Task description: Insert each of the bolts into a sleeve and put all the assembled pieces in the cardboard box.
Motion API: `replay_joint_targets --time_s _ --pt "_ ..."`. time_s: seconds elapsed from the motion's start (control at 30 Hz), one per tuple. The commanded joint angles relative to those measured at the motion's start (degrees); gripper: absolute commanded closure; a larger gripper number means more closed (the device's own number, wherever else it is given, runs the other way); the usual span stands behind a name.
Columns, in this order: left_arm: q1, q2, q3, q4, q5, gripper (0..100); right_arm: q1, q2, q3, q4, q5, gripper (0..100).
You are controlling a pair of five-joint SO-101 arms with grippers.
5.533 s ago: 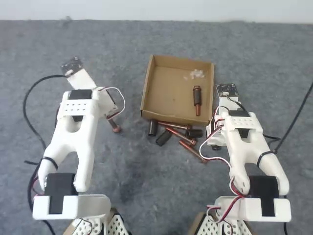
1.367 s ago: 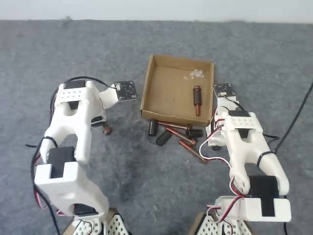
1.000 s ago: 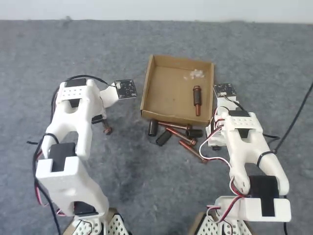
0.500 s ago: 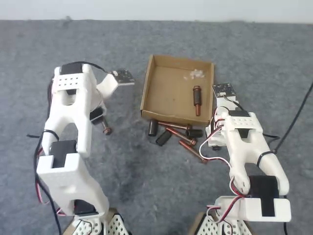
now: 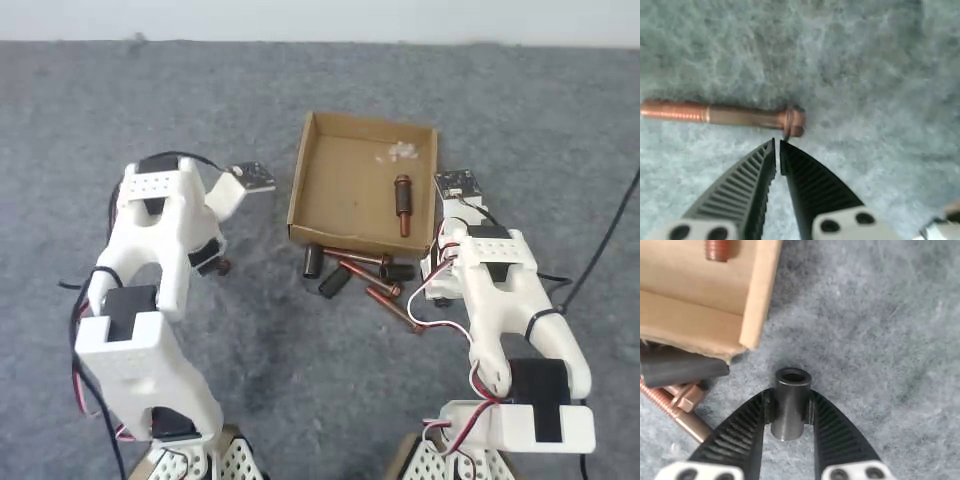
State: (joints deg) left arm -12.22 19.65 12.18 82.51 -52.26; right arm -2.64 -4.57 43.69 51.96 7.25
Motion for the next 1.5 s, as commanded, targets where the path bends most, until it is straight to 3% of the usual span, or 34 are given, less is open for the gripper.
replay_joint_targets --time_s 0.0,0.37,0.5,0.77,0.97,1.07,1.13,1.27,1.47 --pt "1.05 -0.7 4.09 -8.09 0.62 99 0.48 -2.77 -0.18 -0.66 0.79 99.3" --pt "8.0 -1.23 4.97 -9.14 0.97 99 0.4 -2.77 -0.18 -0.66 0.79 99.3" --pt "10.55 -0.7 3.38 -13.45 1.05 99 0.48 -2.77 -0.18 -0.66 0.88 99.3" --pt "10.81 -0.7 -3.91 -15.56 1.14 99 0.4 -2.77 -0.18 -0.66 0.88 99.3" --pt "10.81 -0.62 -5.67 -24.44 8.09 99 0.48 -2.77 -0.18 -0.66 0.88 99.3" --pt "10.81 -0.7 -5.41 -24.44 8.44 99 0.48 -2.77 -0.18 -0.66 0.88 99.3" --pt "10.46 -1.23 -5.49 -21.01 6.24 97 0.48 -2.77 -0.18 -0.66 0.88 99.3" --pt "10.2 -0.79 -6.99 -8.88 -7.82 85 0.48 -2.77 -0.18 -0.66 0.88 99.3" --pt "6.77 -0.7 -7.43 -11.96 -12.13 85 0.4 -2.77 -0.18 -0.66 0.88 99.3"
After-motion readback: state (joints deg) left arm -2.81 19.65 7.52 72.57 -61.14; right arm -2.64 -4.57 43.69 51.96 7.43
